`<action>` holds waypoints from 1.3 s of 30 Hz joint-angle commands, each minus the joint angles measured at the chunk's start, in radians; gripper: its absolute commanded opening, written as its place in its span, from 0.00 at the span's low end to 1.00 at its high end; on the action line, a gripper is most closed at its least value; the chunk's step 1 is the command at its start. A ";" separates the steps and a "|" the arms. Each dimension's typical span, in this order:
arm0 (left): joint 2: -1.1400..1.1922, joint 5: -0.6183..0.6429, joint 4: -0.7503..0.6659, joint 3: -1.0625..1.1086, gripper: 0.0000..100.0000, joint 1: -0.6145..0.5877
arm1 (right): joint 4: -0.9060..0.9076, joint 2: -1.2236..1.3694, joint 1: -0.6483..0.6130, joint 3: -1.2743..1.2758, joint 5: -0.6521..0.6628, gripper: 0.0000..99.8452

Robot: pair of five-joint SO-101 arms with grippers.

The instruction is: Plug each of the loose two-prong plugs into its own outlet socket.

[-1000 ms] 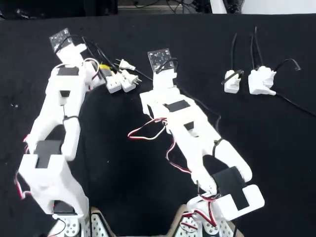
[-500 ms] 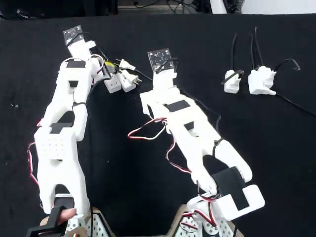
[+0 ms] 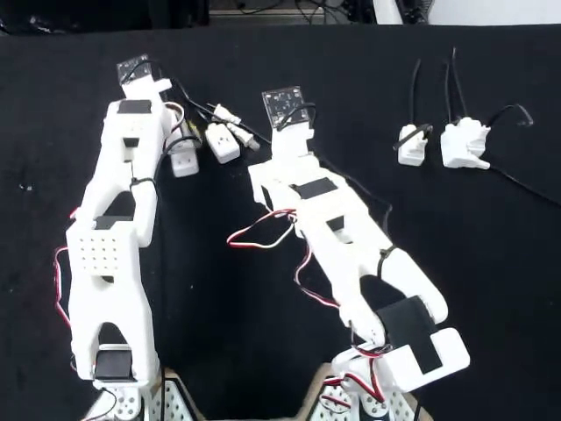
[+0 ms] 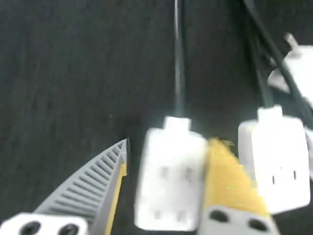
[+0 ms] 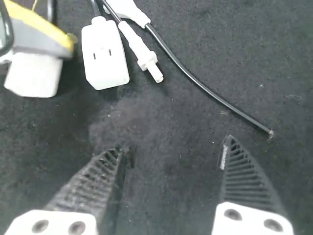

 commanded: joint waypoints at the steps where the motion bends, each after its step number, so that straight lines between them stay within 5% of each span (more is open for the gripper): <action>1: -0.021 -0.014 0.147 -0.139 0.11 -0.013 | -0.020 -0.050 0.017 -0.008 -0.005 0.27; 15: -0.021 0.052 0.577 -0.292 0.06 -0.010 | -0.020 -0.050 0.017 -0.008 -0.005 0.27; 24: -0.028 0.057 0.617 -0.271 0.05 0.028 | -0.020 -0.050 0.017 -0.008 -0.005 0.27; 39: -0.367 0.110 0.489 0.208 0.06 0.087 | -0.020 -0.050 0.017 -0.008 -0.005 0.27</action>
